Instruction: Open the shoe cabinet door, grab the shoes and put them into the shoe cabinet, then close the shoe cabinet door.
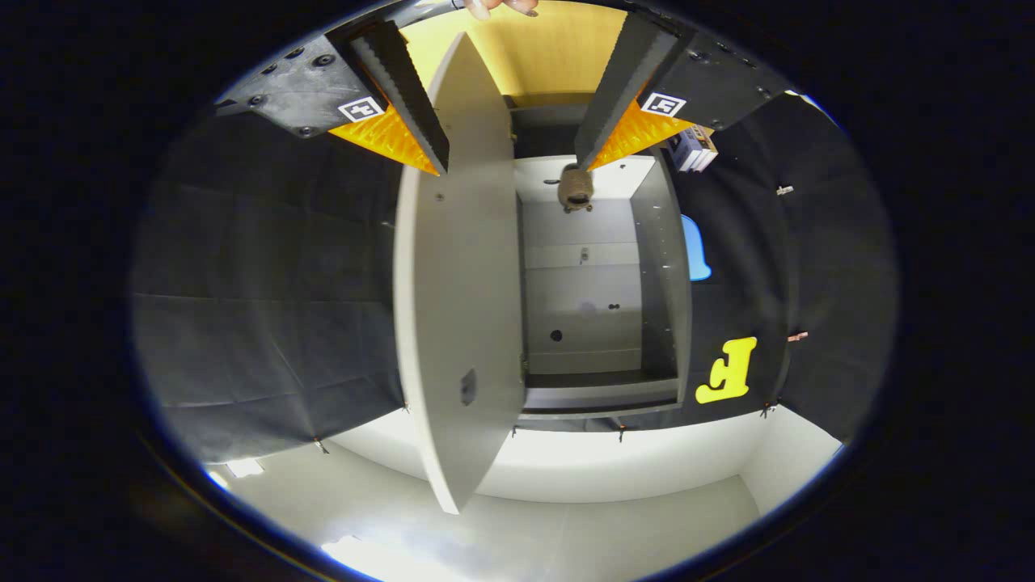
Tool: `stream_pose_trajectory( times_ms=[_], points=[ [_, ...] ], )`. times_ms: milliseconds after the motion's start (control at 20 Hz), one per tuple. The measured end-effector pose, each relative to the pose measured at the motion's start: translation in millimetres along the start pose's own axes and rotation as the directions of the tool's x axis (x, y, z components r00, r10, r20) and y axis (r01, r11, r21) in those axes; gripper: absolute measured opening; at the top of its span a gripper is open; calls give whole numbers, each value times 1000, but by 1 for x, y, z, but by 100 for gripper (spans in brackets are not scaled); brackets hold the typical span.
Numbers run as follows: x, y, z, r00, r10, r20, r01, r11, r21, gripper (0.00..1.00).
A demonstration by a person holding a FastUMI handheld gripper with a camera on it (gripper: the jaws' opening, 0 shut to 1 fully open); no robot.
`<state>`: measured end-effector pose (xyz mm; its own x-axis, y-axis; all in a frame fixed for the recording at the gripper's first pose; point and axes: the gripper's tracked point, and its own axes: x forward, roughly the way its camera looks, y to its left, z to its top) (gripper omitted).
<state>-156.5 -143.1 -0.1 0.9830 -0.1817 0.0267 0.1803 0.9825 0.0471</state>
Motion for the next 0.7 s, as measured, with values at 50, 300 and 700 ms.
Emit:
stream_pose_trajectory(
  times_ms=[50, 300, 700],
  points=[
    [4, -6, 4, 1000, -16, -5, 16, 1000, -2, 99],
    [18, -60, 17, 999, -24, -38, 24, 1000, 2, 99],
    [68, -102, 8, 987, 133, -92, -133, 991, 6, 99]
  ],
)
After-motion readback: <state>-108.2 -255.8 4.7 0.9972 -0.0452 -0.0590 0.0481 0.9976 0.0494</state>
